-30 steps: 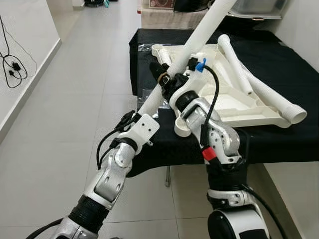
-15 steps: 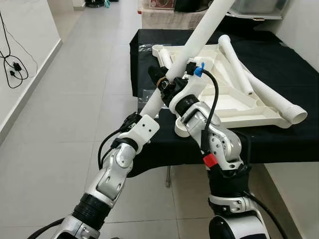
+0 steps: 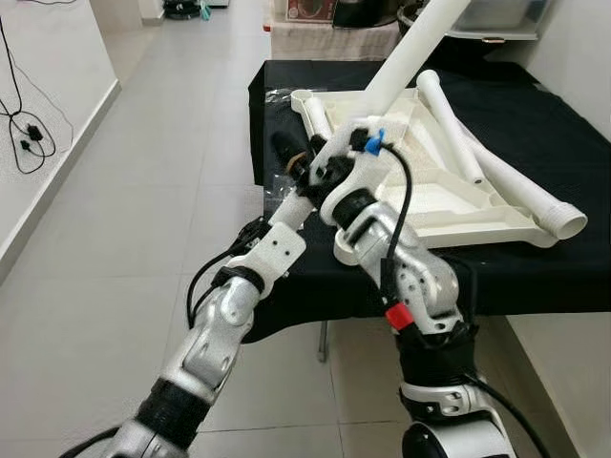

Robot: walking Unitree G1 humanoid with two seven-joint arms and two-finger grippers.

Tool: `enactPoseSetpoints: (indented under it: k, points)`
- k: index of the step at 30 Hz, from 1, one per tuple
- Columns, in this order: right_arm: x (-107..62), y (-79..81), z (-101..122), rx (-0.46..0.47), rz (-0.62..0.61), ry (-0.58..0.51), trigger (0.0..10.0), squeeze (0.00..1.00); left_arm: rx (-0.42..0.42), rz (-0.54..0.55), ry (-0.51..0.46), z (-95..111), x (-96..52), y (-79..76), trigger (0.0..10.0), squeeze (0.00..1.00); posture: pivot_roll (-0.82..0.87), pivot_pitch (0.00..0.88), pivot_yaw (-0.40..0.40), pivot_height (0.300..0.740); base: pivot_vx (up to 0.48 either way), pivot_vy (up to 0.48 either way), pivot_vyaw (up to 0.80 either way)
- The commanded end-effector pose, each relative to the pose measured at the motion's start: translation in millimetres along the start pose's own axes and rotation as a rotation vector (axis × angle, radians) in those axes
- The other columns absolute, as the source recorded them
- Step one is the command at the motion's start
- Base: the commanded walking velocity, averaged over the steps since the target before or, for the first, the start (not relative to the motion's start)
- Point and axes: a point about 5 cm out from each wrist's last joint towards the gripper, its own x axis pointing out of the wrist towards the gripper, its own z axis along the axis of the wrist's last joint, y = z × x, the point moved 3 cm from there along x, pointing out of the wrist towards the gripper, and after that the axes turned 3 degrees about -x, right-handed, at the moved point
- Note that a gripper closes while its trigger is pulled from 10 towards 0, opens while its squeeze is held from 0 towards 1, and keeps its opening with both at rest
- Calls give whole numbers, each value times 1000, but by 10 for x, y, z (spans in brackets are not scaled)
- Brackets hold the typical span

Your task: Building children table

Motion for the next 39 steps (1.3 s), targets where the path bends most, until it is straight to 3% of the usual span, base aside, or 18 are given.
enactPoseSetpoints:
  k: [1,3,6,7,12,14,15,17,19,20,21,23,28,32,39]
  points:
    - [-18,9,29,-53,38,-14,10000,0,-18,-77,-8,-25,-92,-52,10000,0,52,59,-40,740,0,0,0]
    - [-37,-49,32,-56,54,-8,10000,0,-20,-111,-8,-71,-171,-39,10000,0,55,57,-38,740,0,0,0]
    - [-88,-171,40,-62,110,9,10000,0,-95,-206,2,-167,-355,-42,10000,0,60,55,-34,740,0,0,0]
    - [-104,-189,26,-21,140,23,10000,0,-127,-228,3,-178,-397,-54,10000,0,60,54,-34,740,0,0,0]
    - [-155,-177,7,10,237,52,10000,0,-180,-282,0,-180,-490,-89,10000,0,62,49,-35,740,0,0,0]
    - [-303,-97,-70,45,429,125,10000,0,-313,-389,-6,-119,-658,-199,10000,0,72,47,-36,740,0,0,0]
    - [-303,-97,-70,45,429,125,10000,0,-313,-389,-6,-119,-658,-199,10000,0,72,47,-36,740,0,0,0]
    - [-472,-12,-131,103,601,193,10000,0,-406,-531,-20,-37,-854,-361,10000,0,71,46,-34,740,0,0,0]
    - [-472,-12,-131,103,601,193,10000,0,-406,-531,-20,-37,-854,-361,10000,0,71,46,-34,740,0,0,0]
    - [-547,10,-134,141,667,203,10000,0,-478,-610,-7,-17,-975,-479,10000,0,68,48,-32,740,0,0,0]
    - [-547,10,-134,141,667,203,10000,0,-478,-610,-7,-17,-975,-479,10000,0,68,48,-32,740,0,0,0]
    - [-617,22,-145,135,736,220,10000,0,-622,-700,26,15,-1123,-619,10000,0,69,55,-32,740,0,0,0]
    - [-672,42,-159,129,787,245,10000,0,-645,-760,31,35,-1237,-696,10000,0,69,58,-31,740,0,0,0]
    - [-760,64,-157,158,859,285,10000,0,-619,-821,53,21,-1373,-716,10000,0,66,70,-32,740,0,0,0]
    - [-926,139,-206,241,949,346,10000,0,-604,-832,90,-21,-1418,-672,10000,0,63,78,-33,740,0,0,0]
